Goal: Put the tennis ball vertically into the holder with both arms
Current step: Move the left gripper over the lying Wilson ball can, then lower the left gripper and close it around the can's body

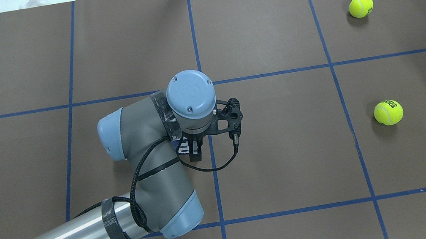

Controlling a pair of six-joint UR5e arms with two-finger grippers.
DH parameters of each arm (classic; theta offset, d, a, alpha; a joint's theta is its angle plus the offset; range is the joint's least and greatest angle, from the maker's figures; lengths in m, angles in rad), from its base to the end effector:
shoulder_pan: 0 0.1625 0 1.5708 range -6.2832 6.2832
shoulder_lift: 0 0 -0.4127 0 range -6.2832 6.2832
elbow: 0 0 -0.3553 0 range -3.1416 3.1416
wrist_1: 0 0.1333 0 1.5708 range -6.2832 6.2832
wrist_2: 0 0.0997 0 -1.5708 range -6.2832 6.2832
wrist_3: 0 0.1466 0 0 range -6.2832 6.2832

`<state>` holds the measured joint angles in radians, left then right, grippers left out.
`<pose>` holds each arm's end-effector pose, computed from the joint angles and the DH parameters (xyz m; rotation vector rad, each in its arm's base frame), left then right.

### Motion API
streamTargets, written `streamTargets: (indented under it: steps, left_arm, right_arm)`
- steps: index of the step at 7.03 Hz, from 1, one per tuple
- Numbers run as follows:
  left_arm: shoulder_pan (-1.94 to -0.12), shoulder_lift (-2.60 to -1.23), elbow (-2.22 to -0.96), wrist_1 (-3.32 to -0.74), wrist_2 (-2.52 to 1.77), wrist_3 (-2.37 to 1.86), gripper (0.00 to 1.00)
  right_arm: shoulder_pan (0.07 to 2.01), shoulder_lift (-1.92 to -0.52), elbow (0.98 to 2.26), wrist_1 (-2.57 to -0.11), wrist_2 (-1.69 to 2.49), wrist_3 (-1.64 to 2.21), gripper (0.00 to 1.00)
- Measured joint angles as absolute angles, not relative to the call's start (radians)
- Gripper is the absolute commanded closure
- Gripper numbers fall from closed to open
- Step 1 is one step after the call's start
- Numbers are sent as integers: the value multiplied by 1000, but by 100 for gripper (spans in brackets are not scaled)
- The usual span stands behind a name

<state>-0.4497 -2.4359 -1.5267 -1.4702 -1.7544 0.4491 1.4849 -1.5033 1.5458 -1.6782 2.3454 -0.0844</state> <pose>0.6078 -0.4117 0.2127 0.6923 0.4494 1.5570 -0.0101 -0.4764 0.6702 -0.0623 -0.7749 -0.1365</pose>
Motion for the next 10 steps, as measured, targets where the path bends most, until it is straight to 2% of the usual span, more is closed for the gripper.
streamTargets:
  steps: [7, 10]
  left_arm:
    - [-416, -2432, -1445, -1566, -1755, 436, 2]
    - [-423, -2433, -1446, -1577, -1755, 446, 2]
  right_arm:
    - [1482, -1503, 1541, -1678, 2345, -84, 0]
    - [1481, -1503, 1541, -1678, 2345, -84, 0]
